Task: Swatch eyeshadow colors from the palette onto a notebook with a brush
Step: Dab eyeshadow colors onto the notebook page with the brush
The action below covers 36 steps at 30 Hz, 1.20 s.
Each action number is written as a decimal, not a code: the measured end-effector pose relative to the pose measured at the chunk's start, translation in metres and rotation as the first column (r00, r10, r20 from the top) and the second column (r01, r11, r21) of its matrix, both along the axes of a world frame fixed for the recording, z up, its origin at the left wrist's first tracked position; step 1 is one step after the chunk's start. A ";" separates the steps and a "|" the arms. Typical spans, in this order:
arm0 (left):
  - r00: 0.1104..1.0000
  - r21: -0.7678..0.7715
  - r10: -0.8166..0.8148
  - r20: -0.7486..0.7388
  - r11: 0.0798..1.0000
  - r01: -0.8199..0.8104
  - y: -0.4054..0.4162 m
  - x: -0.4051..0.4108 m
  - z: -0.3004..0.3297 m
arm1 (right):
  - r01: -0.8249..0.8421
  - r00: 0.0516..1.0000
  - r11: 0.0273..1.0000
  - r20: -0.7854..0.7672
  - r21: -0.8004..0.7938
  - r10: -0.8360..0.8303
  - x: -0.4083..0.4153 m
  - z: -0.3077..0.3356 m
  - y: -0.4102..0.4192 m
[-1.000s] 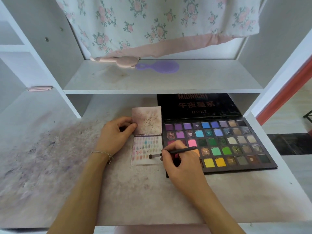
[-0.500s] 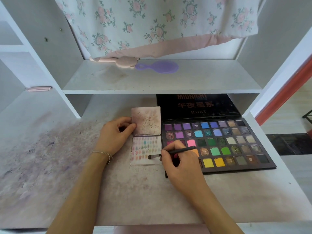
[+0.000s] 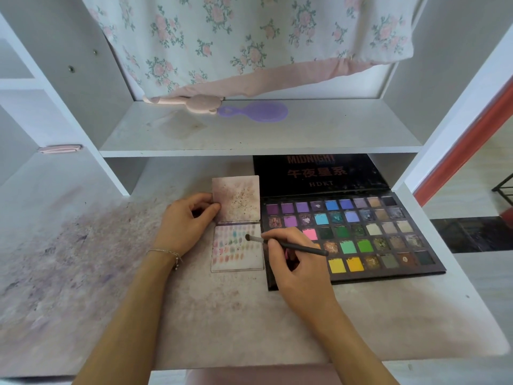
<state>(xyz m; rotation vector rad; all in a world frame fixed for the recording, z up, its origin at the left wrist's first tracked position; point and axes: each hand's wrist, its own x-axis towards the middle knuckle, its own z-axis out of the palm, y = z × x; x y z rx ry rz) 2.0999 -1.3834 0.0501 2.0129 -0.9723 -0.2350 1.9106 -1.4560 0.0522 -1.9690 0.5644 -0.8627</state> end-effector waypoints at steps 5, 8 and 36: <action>1.000 0.040 0.003 0.020 0.999 -0.004 0.000 -0.001 0.002 | 0.038 0.992 0.997 0.114 0.074 -0.046 -0.005 0.001 -0.001; 1.000 0.045 0.016 0.025 0.999 -0.017 -0.001 -0.003 0.005 | 0.084 0.985 0.991 0.145 0.104 -0.098 -0.017 0.002 -0.005; 0.977 0.000 0.184 0.106 0.983 -0.185 -0.009 -0.023 -0.005 | 0.533 0.846 0.845 -0.025 0.031 -0.533 -0.111 -0.004 -0.067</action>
